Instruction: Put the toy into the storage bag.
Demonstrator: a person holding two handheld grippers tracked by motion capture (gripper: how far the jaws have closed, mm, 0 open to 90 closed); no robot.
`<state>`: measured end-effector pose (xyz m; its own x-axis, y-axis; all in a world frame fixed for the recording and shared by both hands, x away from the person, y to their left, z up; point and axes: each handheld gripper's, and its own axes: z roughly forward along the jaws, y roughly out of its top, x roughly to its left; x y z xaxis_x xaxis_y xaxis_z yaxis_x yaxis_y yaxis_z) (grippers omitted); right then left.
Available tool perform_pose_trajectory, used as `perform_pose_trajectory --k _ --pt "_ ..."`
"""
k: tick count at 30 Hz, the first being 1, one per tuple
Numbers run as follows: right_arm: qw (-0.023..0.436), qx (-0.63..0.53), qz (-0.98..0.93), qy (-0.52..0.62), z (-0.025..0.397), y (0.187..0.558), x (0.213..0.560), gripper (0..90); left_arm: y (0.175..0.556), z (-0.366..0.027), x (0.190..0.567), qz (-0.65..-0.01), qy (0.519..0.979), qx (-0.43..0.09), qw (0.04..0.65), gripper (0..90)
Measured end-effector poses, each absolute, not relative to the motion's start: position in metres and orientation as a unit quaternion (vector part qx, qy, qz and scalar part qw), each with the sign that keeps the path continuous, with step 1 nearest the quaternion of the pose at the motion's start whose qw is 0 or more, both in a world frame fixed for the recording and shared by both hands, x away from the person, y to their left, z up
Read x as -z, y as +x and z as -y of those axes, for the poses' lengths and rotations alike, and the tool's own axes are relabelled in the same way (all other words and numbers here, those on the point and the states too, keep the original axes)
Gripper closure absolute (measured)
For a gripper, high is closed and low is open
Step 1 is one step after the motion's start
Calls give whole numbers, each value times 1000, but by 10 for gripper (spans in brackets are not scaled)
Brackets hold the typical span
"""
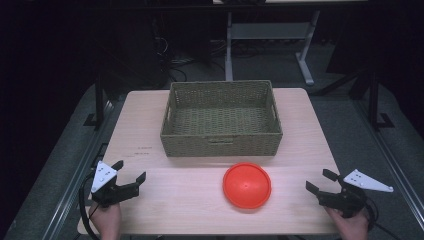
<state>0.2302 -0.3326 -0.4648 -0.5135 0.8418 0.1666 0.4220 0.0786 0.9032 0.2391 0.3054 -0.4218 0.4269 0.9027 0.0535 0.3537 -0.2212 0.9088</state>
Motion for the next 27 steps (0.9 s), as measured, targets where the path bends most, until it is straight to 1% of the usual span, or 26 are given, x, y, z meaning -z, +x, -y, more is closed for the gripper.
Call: perform_pose_trajectory --k 8,14,16,17,19,25,27 --pt "197 -501 -714 448 324 233 463 142 237 -306 423 -438 717 -314 442 127" --pt "193 -499 -729 427 307 235 451 142 239 -306 424 -438 720 -311 439 127" --pt "180 -491 -741 421 300 241 449 142 239 -306 424 -437 722 -312 436 127" --pt "161 -479 -757 414 293 247 448 142 240 -305 424 -436 724 -310 436 128" --pt "144 -474 -771 399 288 252 445 142 241 -304 424 -435 726 -310 433 127" --pt "133 -455 -798 372 261 270 435 144 241 -303 424 -437 727 -309 430 127" --pt "119 -446 -808 365 254 279 436 160 240 -303 424 -434 726 -311 433 127"
